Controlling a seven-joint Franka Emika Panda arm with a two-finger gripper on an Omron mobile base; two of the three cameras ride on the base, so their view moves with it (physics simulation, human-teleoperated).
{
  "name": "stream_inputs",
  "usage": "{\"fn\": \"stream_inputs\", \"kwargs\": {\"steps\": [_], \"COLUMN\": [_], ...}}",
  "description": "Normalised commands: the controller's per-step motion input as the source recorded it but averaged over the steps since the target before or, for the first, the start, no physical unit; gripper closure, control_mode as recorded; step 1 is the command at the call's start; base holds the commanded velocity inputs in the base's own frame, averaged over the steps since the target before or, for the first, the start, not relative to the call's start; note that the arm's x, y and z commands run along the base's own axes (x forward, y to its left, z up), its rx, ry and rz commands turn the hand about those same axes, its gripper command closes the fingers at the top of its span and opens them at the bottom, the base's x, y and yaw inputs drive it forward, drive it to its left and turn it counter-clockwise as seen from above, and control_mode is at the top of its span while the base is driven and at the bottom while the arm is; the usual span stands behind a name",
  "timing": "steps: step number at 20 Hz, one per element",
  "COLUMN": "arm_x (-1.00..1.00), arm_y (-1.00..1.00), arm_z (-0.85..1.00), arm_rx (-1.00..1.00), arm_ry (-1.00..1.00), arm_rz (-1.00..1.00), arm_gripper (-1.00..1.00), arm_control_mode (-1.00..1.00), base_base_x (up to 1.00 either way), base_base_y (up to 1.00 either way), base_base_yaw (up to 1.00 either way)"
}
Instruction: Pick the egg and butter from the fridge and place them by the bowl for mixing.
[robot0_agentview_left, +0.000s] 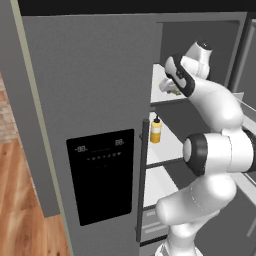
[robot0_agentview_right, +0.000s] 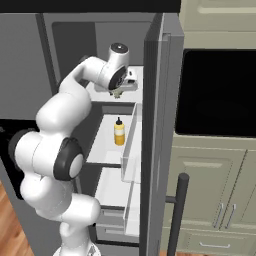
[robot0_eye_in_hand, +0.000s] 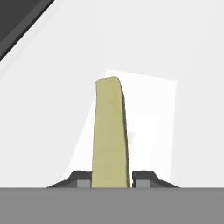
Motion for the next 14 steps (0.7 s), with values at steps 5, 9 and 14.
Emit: {"fn": "stream_inputs", "kwargs": {"steps": [5,9,14], "arm_x": [-0.73,-0.85,-0.93], "arm_y": [0.16,0.0,0.0], "arm_z": [-0.05,0.0,0.0], "arm_rx": [0.0,0.0,0.0], "arm_ry": [0.0,0.0,-0.04], "arm_rz": [0.0,0.0,-0.02], "arm_gripper": [1.0,1.0,1.0], "arm_control_mode": [-1.0,-1.0,-1.0], "base_base_x": [0.0,0.0,0.0], "base_base_y": [0.0,0.0,0.0], "base_base_yaw": [0.0,0.0,0.0]}}
